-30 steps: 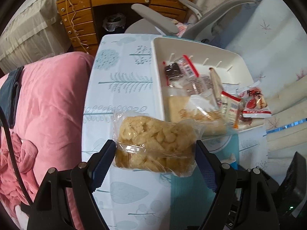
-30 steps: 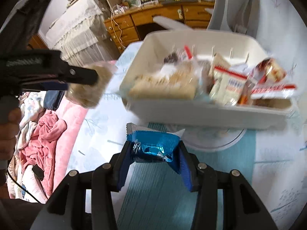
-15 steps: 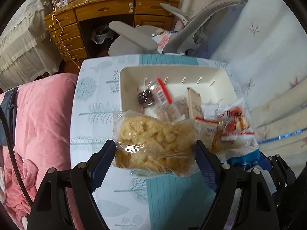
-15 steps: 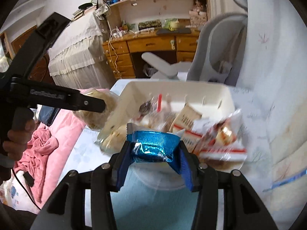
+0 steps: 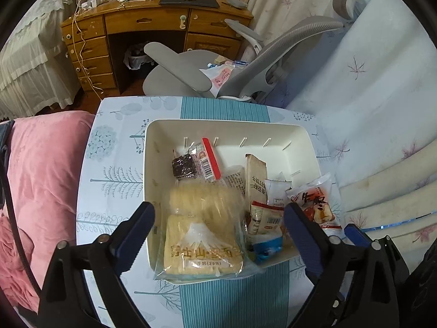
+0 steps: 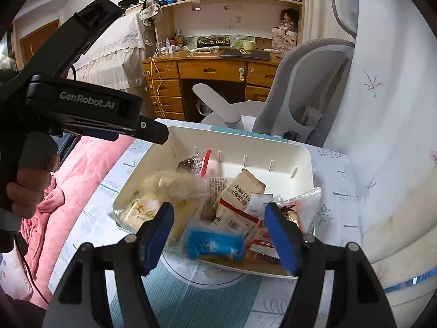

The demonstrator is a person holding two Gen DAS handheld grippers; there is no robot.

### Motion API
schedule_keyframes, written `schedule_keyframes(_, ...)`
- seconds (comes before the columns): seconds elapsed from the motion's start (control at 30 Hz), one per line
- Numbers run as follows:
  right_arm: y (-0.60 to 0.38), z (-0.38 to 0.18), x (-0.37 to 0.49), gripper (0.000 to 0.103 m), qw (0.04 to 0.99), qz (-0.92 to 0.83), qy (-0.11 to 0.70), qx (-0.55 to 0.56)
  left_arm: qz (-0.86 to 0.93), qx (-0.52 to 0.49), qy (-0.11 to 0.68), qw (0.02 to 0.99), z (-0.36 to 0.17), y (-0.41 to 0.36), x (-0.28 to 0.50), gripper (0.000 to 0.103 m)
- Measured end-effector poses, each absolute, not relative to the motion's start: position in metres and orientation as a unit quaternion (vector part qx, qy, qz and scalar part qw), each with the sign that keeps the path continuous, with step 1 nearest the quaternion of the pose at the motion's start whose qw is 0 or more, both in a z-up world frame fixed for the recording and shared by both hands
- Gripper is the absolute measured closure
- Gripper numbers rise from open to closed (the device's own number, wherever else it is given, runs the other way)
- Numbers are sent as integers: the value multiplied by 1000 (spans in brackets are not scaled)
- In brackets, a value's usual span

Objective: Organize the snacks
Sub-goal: 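Carry the cracker bag and blue wrapper into the tray with both tools, then open both tools to release the snacks and withdraw from the tray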

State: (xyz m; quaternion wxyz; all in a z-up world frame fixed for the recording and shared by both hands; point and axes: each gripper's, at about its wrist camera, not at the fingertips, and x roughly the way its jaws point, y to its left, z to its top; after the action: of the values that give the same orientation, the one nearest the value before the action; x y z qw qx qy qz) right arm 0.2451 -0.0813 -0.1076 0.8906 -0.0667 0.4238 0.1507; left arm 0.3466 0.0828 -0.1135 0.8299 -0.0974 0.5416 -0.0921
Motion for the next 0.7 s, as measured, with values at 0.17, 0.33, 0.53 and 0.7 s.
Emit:
schedule_keyframes(0.17, -82, -104, 237, 25, 892, 140, 426, -55, -94, -97, 538, 832, -112, 94, 331, 7)
schedule_keyframes(0.33, -81, -102, 220, 14, 889, 125, 437, -45, -100, -104, 537, 831, -114, 106, 297, 7)
schedule_keyframes(0.53, -74, -109, 182, 8, 882, 90, 463, -27, -140, -121, 539, 822, -124, 114, 245, 7)
schedule_keyframes(0.7, -70, -126, 140, 6, 865, 56, 499, -8, -144, -112, 550, 815, -134, 118, 200, 7)
